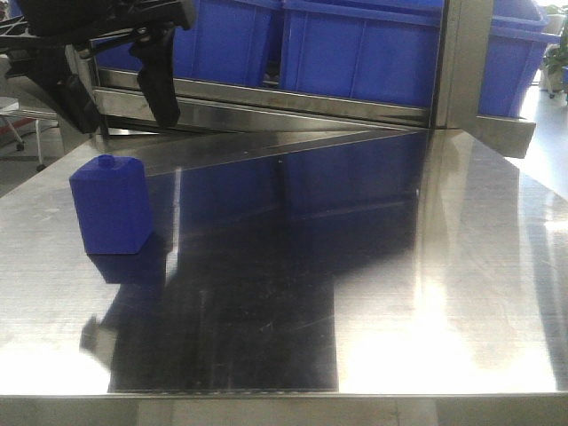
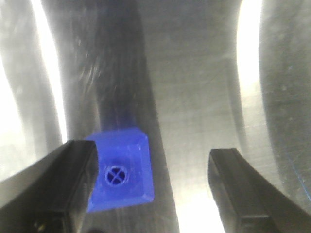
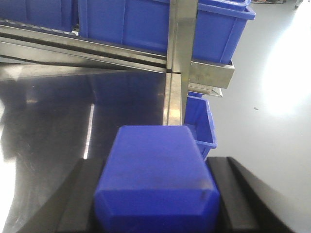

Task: Pick and sort blue part to right shelf
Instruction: 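Lower the left gripper over the other blue bottle and close it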

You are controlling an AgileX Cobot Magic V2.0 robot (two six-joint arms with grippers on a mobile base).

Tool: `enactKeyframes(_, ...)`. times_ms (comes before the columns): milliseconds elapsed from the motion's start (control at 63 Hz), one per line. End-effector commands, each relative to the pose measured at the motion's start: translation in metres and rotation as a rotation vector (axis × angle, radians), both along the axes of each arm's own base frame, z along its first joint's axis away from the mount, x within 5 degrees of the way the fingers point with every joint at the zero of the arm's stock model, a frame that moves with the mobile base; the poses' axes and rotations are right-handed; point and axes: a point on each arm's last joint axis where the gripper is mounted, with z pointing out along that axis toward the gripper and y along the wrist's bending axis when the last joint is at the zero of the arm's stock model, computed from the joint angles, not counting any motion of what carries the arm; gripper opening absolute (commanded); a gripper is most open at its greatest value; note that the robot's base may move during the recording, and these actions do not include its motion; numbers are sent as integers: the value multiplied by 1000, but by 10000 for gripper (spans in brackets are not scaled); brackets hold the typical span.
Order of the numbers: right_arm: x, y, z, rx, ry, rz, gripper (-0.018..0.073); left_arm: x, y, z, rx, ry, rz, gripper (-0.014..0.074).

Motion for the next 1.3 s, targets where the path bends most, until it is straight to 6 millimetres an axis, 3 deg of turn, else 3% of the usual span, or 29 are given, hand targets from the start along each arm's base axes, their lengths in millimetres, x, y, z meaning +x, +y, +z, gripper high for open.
enactKeyframes(0, 1, -1, 19, -8, -124, -6, 374, -3, 1, 24, -1, -15, 30, 538)
enactKeyframes(270, 1, -1, 19, -8, -124, -6, 374, 4, 4, 14, 71, 60, 127, 538)
enactKeyframes(730, 1, -1, 19, -8, -124, -6, 374, 6, 3, 11, 74, 65, 127, 536)
enactKeyframes(1285, 1, -1, 19, -8, -124, -6, 374, 17, -3, -19, 122, 147, 126, 536)
